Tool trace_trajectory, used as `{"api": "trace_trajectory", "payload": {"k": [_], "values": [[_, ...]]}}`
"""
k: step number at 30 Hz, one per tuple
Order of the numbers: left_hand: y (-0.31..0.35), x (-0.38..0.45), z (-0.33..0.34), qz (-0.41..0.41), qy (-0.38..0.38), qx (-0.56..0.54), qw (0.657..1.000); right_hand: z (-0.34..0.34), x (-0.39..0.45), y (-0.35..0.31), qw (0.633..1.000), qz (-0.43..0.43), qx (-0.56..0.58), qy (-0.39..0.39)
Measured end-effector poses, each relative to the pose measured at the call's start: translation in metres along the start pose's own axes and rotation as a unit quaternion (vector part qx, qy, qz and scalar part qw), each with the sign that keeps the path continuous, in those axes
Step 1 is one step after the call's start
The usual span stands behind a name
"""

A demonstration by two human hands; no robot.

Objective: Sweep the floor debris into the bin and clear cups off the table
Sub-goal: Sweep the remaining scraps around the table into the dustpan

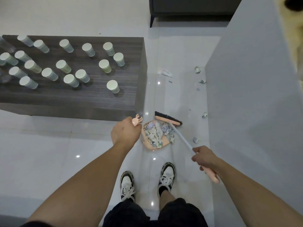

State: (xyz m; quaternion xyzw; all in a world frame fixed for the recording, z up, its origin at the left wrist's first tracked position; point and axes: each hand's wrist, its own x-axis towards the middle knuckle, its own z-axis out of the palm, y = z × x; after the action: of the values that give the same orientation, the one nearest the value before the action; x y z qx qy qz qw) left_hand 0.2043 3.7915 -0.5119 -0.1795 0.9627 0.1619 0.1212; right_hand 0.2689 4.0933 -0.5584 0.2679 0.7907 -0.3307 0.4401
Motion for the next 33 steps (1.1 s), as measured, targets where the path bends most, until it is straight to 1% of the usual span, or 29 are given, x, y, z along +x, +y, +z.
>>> {"api": "trace_trajectory", "payload": {"k": [2, 5, 8, 11, 18, 21, 27, 33], "values": [[0.000, -0.001, 0.000, 0.002, 0.001, -0.003, 1.000, 0.013, -0.017, 0.014, 0.999, 0.015, 0.047, -0.017], [-0.002, 0.000, -0.001, 0.006, 0.006, -0.006, 1.000, 0.038, -0.040, 0.027, 0.988, 0.039, 0.148, -0.036], [-0.007, 0.002, -0.005, 0.002, 0.004, 0.002, 1.000, 0.066, -0.058, 0.027, 0.969, 0.053, 0.236, -0.046], [-0.014, 0.004, -0.007, 0.007, -0.003, 0.001, 1.000, 0.086, -0.071, 0.019, 0.955, 0.055, 0.288, -0.048], [-0.024, 0.001, -0.008, 0.016, -0.018, -0.006, 1.000, 0.105, -0.096, 0.003, 0.929, 0.043, 0.364, -0.059], [-0.034, -0.004, -0.010, 0.022, -0.024, -0.018, 0.999, 0.107, -0.108, 0.007, 0.930, 0.045, 0.363, -0.042], [-0.065, -0.008, -0.021, 0.029, -0.026, -0.025, 0.999, 0.106, -0.127, 0.024, 0.908, 0.052, 0.415, 0.010], [-0.072, -0.016, -0.028, 0.069, -0.042, -0.004, 0.997, 0.081, -0.132, 0.028, 0.892, 0.048, 0.447, 0.045]]}}
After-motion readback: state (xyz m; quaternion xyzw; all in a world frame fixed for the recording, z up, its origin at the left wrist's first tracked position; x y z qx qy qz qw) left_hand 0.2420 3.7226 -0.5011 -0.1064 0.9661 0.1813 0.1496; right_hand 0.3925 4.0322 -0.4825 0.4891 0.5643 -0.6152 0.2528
